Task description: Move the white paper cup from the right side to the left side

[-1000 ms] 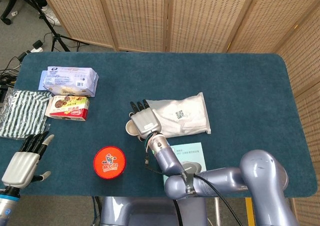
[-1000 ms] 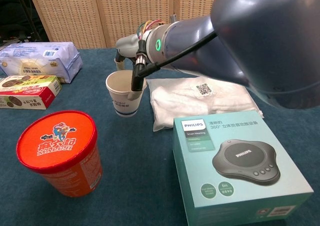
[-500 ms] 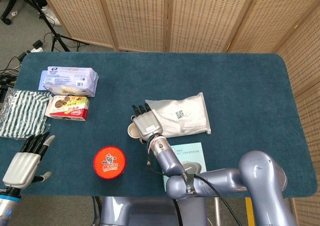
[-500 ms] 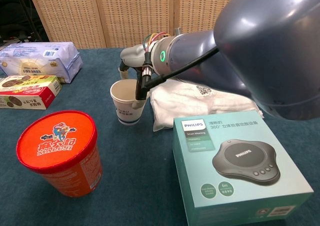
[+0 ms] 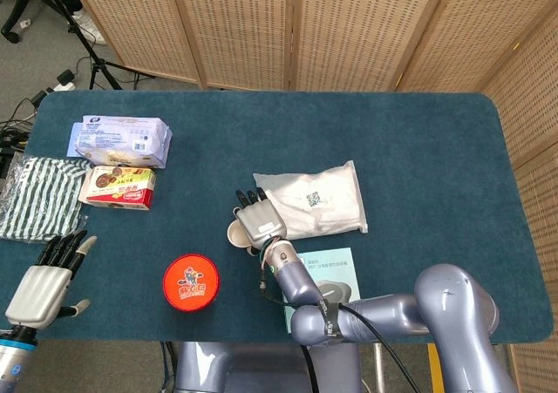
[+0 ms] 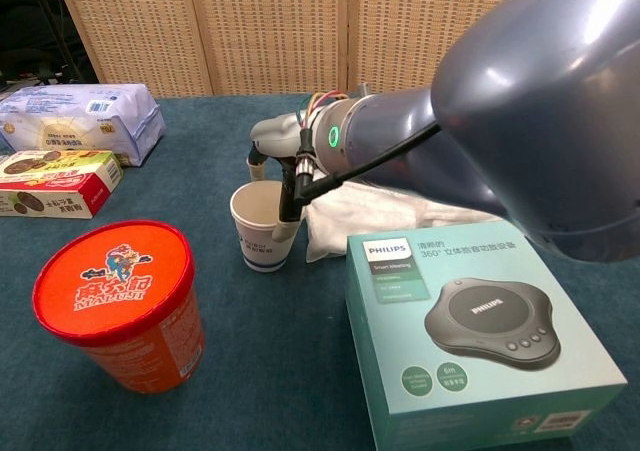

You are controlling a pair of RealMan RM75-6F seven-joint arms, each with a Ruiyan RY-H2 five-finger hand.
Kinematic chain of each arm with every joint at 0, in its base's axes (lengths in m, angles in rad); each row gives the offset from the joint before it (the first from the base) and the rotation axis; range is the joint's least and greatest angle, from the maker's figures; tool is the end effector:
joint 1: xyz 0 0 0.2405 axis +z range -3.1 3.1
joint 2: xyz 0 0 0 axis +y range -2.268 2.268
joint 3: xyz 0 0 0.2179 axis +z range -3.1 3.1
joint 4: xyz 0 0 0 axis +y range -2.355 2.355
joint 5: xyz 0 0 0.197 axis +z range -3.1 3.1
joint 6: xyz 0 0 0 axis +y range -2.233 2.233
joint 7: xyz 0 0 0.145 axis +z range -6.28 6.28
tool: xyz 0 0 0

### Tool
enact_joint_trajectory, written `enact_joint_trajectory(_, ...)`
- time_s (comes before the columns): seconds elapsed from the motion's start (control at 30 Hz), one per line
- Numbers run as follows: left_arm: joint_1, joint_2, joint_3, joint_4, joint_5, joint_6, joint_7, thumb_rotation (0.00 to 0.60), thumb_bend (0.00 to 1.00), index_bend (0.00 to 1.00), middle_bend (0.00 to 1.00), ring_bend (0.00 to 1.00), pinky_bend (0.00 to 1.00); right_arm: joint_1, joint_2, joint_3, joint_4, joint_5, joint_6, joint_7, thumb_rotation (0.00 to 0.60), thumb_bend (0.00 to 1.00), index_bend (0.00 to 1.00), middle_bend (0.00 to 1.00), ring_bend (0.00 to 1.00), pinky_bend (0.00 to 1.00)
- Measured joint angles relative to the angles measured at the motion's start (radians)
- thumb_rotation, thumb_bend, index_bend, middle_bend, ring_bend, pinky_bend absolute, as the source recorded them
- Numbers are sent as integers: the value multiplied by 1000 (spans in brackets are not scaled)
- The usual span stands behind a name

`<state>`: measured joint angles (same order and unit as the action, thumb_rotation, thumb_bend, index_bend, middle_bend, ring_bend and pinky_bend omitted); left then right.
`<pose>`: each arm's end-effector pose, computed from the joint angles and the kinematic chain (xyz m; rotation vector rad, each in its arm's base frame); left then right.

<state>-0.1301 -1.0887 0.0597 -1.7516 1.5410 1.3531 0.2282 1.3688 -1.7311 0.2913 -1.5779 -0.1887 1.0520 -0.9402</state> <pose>-0.2497 0.1616 0.1176 -1.6438 -0.9217 -0.7240 0.0389 -0.3092 -0.0621 2.0525 -0.9227 0.6636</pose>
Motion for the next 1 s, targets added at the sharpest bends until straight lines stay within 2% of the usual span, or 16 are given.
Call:
enact_joint_trajectory(0.13, 0, -1, 1, -2, 1, -2, 4, 600, 29, 0, 0, 0, 0, 1, 3, -9, 7, 2, -29, -6, 600, 151, 259, 0, 0, 0)
enact_joint_trajectory(0.43, -1, -2, 3, -1, 2, -4, 8, 600, 29, 0, 0, 0, 0, 6, 20, -23, 7, 34, -55, -11, 600, 46, 51, 0, 0, 0)
enact_joint_trajectory(0.8, -1, -1, 2, 1, 0, -4, 4, 600, 28, 0, 0, 0, 0, 10, 74, -43, -40, 45, 9, -55, 600, 53, 40, 0, 0, 0)
enact_joint_trajectory(1.0, -3, -5, -4, 7, -8, -4, 4, 600, 28, 0, 0, 0, 0, -30, 228, -71, -173, 52, 88, -76, 600, 53, 40, 0, 0, 0)
